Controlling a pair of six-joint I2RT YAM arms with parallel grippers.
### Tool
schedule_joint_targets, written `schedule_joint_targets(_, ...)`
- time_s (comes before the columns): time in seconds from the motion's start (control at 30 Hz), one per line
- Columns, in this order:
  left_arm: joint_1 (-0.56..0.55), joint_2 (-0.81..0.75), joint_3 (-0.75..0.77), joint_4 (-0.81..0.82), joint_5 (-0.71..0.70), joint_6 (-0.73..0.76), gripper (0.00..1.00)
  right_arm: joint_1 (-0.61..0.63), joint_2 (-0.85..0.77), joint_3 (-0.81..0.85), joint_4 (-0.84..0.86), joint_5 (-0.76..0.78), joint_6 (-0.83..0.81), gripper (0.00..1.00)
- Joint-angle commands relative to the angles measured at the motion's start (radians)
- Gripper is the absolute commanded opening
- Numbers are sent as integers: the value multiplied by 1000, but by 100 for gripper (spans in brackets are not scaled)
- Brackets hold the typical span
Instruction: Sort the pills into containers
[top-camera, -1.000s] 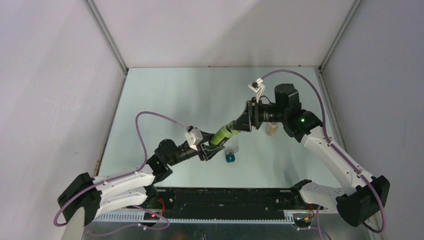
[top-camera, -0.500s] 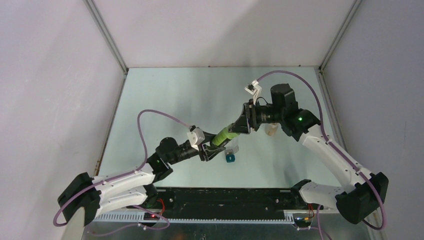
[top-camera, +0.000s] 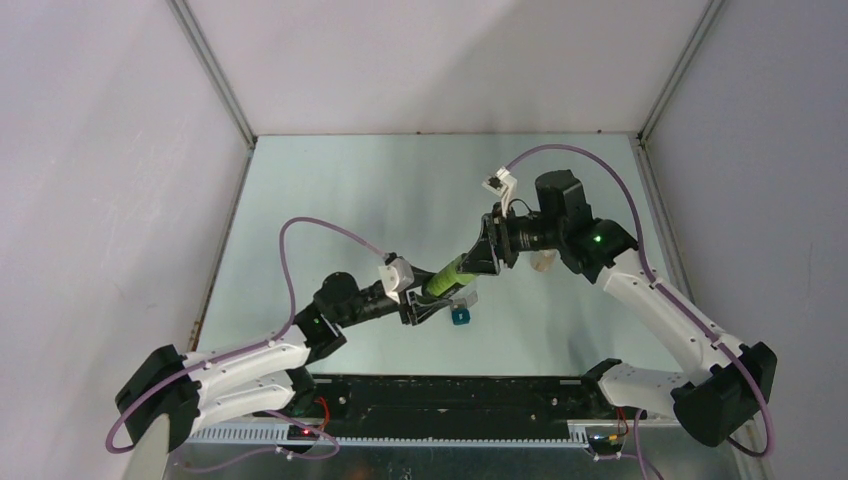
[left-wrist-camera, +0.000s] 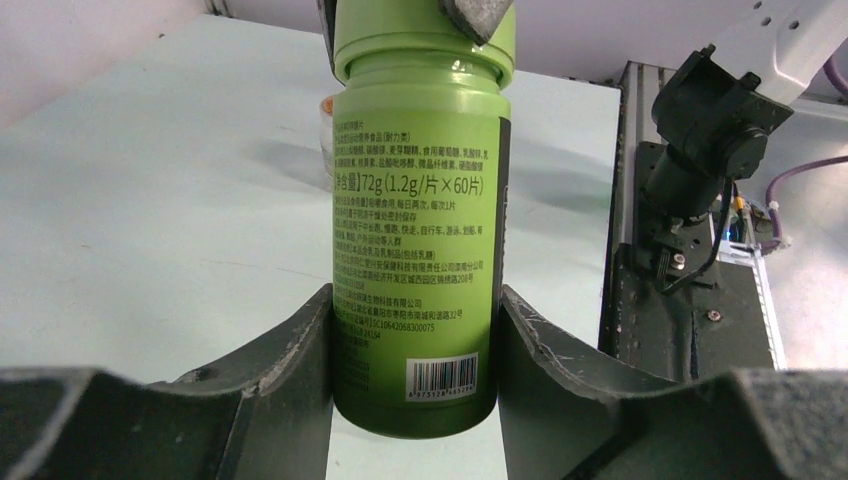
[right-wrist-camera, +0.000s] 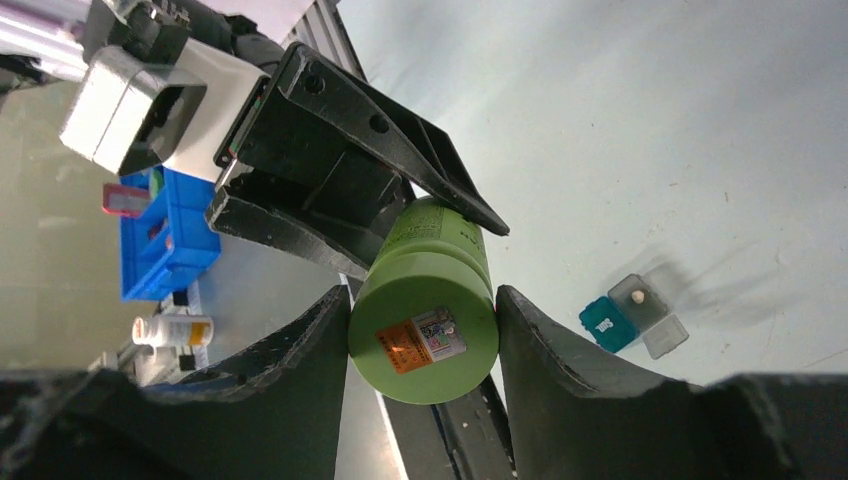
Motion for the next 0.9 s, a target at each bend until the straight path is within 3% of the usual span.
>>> schedule_joint_targets(0.0, 4, -6, 95, 18, 9, 35, 0, 27, 5, 44, -110, -26, -117, 41)
schedule_joint_targets(0.47, 6, 13, 129, 36, 25, 50, 0, 90, 34, 42, -168, 24, -177, 41)
schedule_joint_targets(0.73, 9, 11, 137, 8, 29, 139, 0, 113, 49, 26, -160, 86, -132, 40)
schedule_joint_targets(0.87, 8, 17, 135, 13, 31, 181, 0, 121, 72, 25, -152, 191, -1, 40)
